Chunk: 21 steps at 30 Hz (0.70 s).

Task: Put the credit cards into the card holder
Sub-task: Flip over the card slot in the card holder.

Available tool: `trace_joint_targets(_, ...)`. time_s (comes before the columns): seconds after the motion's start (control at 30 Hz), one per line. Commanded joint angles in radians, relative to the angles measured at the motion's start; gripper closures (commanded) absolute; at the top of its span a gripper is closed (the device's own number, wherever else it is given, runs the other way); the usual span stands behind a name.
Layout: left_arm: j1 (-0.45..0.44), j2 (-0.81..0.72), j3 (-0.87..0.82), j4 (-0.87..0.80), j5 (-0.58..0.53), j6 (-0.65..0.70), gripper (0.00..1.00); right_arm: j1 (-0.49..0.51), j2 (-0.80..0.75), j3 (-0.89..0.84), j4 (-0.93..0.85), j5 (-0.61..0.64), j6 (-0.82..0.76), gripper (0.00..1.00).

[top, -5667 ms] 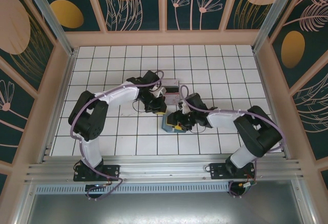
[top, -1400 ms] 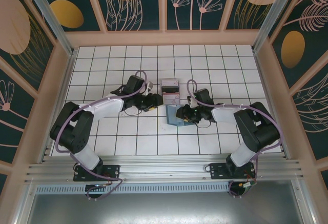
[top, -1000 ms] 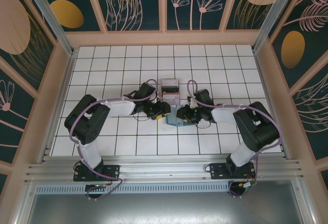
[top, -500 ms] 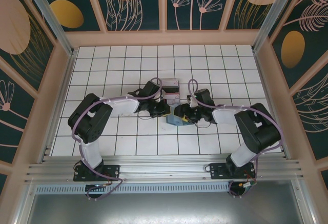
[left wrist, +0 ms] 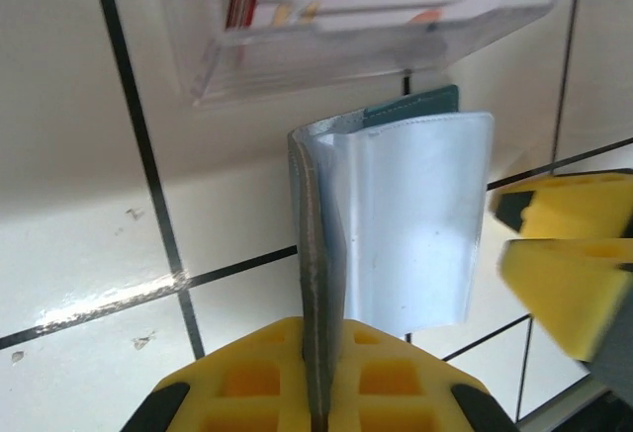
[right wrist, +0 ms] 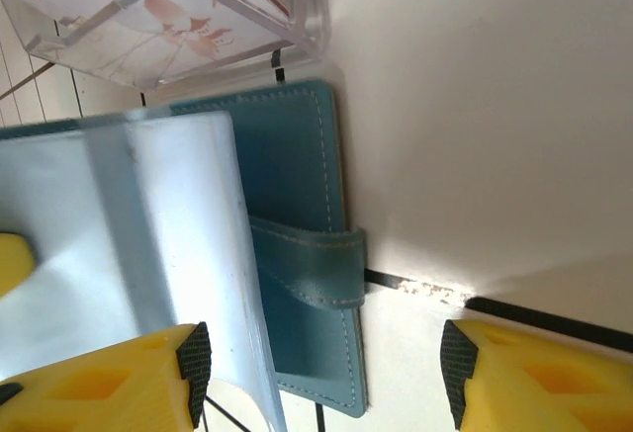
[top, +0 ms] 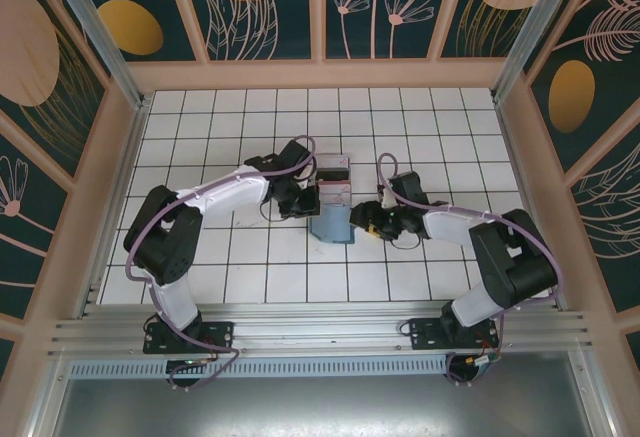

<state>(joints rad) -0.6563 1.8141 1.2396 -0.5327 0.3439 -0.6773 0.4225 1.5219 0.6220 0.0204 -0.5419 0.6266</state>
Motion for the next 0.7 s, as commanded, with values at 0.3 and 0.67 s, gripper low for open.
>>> trace_joint_targets(0.3, 0.03, -0.047, -0.167, 0.18, 0.091, -0.045, 0.59, -0.122, 0.01, 0.226, -0.178, 0.057, -0.249, 0.33)
trace_joint_targets(0.67, 0.069, -0.07, -0.15, 0.154, 0.048, -0.018, 0.5, -0.122, 0.249, 0.508, -0.221, 0.075, -0.473, 0.24)
